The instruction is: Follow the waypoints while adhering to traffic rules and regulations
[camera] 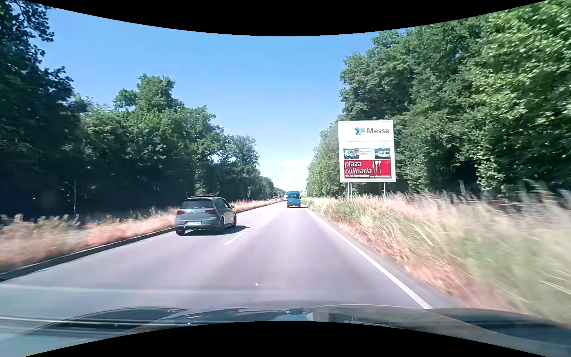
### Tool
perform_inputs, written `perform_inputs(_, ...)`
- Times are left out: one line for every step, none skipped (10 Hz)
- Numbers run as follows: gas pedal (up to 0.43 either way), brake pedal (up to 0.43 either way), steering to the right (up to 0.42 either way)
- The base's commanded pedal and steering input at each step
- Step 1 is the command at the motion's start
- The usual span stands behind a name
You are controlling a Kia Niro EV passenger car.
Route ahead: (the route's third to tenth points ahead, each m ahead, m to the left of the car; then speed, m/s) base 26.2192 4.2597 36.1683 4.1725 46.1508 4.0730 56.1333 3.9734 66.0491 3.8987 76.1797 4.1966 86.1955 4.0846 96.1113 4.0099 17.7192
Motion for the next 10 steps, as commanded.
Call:
perform_inputs(0.118, 0.000, -0.001)
perform_inputs(0.118, 0.000, -0.001)
perform_inputs(0.118, 0.000, -0.001)
perform_inputs(0.118, 0.000, -0.001)
perform_inputs(0.118, 0.000, -0.001)
perform_inputs(0.118, 0.000, -0.001)
perform_inputs(0.118, 0.000, -0.001)
perform_inputs(0.118, 0.000, -0.001)
perform_inputs(0.118, 0.000, -0.001)
perform_inputs(0.118, 0.000, -0.001)
